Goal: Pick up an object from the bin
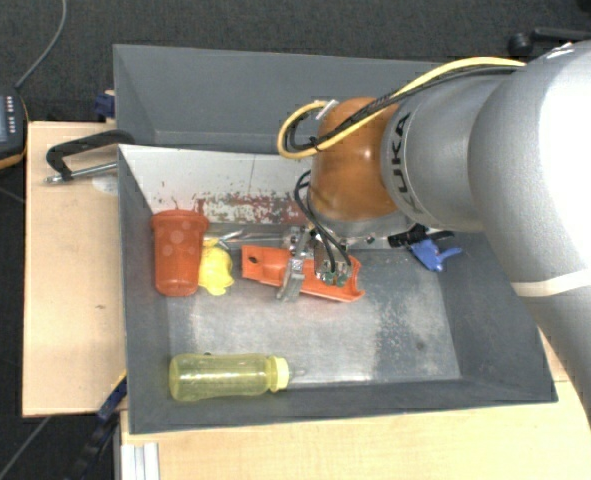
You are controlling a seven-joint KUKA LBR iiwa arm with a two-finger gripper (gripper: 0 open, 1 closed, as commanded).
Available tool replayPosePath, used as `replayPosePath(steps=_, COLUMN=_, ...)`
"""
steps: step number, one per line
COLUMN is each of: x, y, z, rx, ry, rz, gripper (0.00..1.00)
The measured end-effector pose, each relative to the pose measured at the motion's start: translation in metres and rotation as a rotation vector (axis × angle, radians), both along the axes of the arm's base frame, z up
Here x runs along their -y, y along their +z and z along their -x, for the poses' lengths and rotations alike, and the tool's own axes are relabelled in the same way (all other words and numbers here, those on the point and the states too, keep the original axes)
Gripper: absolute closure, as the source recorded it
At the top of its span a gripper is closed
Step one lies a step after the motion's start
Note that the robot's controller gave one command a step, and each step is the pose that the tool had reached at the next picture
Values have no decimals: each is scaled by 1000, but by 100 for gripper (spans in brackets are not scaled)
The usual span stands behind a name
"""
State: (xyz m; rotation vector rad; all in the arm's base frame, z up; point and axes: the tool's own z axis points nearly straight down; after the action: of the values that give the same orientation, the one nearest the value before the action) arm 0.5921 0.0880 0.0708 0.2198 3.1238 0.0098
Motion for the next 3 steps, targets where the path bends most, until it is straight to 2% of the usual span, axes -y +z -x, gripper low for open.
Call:
replayPosePath(steps=2, x=0, y=6, z=1, rx=-2, ry=0, rz=0, gripper=100)
replayPosePath(steps=3, x=0, y=28, z=2, rx=-4, ry=0, rz=-1, gripper=100)
